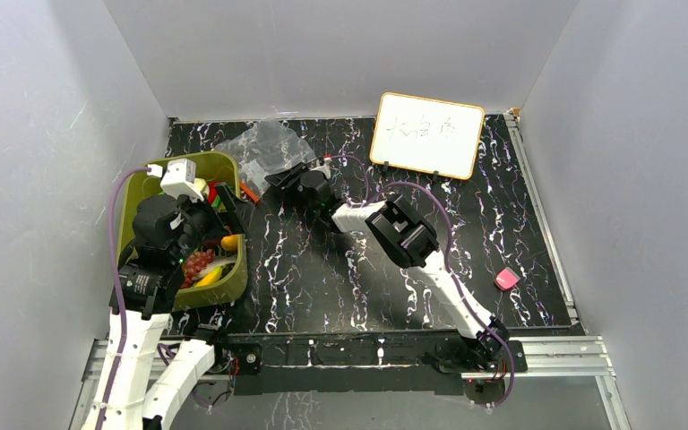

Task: Place the food in the zip-top bag and seal the zipper
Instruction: Pick up the zipper food storage bag at the center of the board.

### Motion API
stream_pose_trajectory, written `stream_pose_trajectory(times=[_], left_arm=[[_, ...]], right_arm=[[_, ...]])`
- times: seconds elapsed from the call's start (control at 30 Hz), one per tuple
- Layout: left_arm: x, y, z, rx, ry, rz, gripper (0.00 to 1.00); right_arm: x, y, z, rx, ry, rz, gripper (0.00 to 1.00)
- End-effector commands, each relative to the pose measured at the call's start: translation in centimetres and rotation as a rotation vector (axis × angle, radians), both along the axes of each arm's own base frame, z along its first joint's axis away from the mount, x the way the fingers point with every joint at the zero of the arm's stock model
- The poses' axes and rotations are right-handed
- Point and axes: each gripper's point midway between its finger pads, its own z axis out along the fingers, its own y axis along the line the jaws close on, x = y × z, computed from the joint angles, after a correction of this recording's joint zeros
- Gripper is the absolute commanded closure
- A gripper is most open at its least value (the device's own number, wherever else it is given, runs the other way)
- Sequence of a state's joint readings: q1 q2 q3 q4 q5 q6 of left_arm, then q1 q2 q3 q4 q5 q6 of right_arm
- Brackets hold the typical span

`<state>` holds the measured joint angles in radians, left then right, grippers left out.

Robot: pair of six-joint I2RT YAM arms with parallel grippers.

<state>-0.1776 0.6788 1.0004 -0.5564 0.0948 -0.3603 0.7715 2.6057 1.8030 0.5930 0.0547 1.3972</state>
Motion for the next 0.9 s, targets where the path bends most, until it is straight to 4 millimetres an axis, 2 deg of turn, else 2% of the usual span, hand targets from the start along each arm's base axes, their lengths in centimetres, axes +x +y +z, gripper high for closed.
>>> stream_pose_trajectory(times=[0.0, 0.23, 0.27, 0.37, 0.5, 0.6, 0.7, 0.87], left_arm=[[0.1, -0.2, 0.8, -0.010, -0.027, -0.011, 0.05], [0.0, 0.0, 0.6, 0.004, -0.025, -0.006, 0.05], [0.1, 0.0, 0.5, 0.008, -0.024, -0.008, 0.05], [0.1, -0.5, 0.4, 0.009, -0.036, -0.047, 0.07], [0.2, -1.4, -0.1, 0.007, -0.039, -0.106, 0.10], [0.3, -2.0, -0.4, 0.007, -0.048, -0.142, 0.13], [0.4, -2.5, -0.8, 0.011, -0.056, -0.184, 0.18], [0.7, -3.3, -1.1, 0.034, -0.087, -0.250, 0.21]], right_arm=[[1.1, 0.8, 1.6, 0.036, -0.047, -0.018, 0.64], [1.2, 0.1, 2.4, 0.028, -0.079, -0.020, 0.98], [1.1, -0.3, 2.7, 0.026, -0.087, -0.021, 1.00], [1.0, -1.4, 4.6, 0.039, -0.125, -0.018, 1.00], [0.1, -3.5, 5.7, 0.033, -0.142, 0.004, 1.00], [-0.5, -5.6, 6.9, 0.032, -0.161, 0.010, 1.00], [-1.5, -8.1, 7.8, -0.017, -0.196, 0.008, 1.00], [-3.4, -11.7, 8.7, -0.090, -0.218, 0.034, 1.00]])
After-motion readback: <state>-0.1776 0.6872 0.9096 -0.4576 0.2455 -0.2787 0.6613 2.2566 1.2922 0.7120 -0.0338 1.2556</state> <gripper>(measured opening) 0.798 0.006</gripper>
